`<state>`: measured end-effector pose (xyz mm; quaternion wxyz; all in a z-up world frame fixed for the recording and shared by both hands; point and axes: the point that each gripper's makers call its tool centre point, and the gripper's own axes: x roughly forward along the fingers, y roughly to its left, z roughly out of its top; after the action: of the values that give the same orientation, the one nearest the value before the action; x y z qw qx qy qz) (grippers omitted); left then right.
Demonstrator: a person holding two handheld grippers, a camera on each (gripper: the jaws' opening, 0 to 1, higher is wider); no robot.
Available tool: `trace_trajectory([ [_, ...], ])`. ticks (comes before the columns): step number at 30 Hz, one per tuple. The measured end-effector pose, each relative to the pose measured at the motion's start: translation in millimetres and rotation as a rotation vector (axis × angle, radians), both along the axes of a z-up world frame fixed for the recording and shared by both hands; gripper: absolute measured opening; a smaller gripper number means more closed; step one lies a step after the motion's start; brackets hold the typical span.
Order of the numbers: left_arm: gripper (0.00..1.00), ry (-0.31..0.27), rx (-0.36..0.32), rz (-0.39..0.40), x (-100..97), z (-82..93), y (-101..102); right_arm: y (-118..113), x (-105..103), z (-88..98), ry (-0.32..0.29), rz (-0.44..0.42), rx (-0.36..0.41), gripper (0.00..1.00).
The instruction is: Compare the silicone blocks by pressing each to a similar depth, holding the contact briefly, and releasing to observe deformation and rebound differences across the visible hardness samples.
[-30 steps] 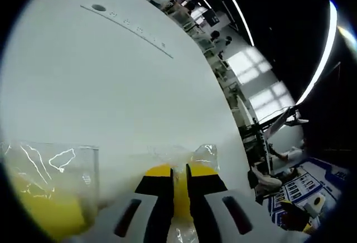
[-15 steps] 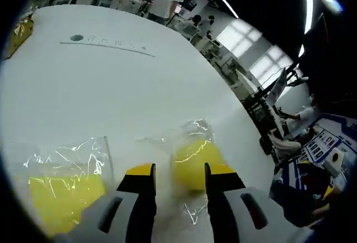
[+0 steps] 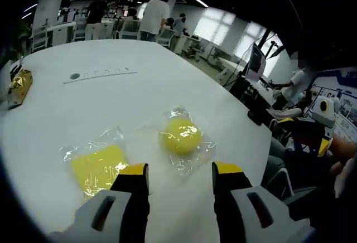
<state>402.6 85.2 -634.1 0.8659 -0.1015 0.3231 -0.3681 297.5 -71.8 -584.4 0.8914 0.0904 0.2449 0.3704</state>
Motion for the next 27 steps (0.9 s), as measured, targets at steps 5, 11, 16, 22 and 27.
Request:
trace_trajectory([
  [5, 0.55, -0.061, -0.096, 0.074, -18.9, 28.4, 32.9, 12.8, -5.7, -0.7, 0.001, 0.030, 0.002, 0.75],
  [11, 0.60, -0.117, -0.058, 0.105, -52.9, 39.5, 77.7, 27.3, -17.3, -4.5, -0.002, 0.064, -0.013, 0.75],
  [16, 0.64, -0.142, -0.035, 0.133, -81.4, 43.1, 105.7, 35.5, -24.9, -5.0, 0.000, 0.061, 0.002, 0.76],
  [22, 0.66, -0.151, -0.050, 0.186, -109.1, 45.7, 125.8, 39.1, -33.6, -10.9, 0.021, 0.055, 0.010, 0.77],
  [27, 0.69, -0.192, -0.055, 0.194, -127.0, 55.2, 132.0, 34.0, -33.0, -8.2, 0.020, 0.031, 0.018, 0.79],
])
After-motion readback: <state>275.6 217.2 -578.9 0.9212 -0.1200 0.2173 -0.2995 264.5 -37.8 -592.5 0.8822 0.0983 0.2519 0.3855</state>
